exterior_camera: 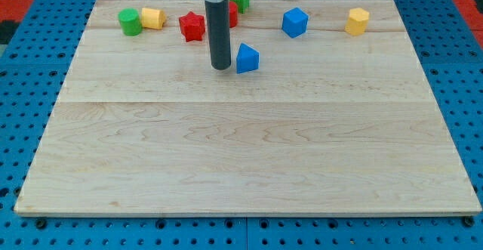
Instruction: Move the heart diagonally below the blue blocks
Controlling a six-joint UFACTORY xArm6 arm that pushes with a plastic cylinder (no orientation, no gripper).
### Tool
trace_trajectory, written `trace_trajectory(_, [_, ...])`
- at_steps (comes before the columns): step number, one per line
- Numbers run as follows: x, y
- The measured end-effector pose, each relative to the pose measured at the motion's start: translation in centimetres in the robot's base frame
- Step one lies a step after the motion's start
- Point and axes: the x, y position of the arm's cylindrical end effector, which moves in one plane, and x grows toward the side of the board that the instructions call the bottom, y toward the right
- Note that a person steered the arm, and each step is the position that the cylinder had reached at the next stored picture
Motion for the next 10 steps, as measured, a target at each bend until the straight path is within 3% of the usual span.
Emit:
trace_trajectory(2, [-5.6, 11.7])
trace_trajectory(3, [-1.7, 9.5])
trace_trajectory(4, [-0.3, -3.3])
trace_trajectory(5, [-3.0, -13.8])
trace_trajectory(7, [-9.3, -6.4])
trace_trajectory(8, [-9.8, -8.4])
trace_trajectory(9, [-15.1, -7.5])
trace_trajectory(10, [-15.7, -12.6])
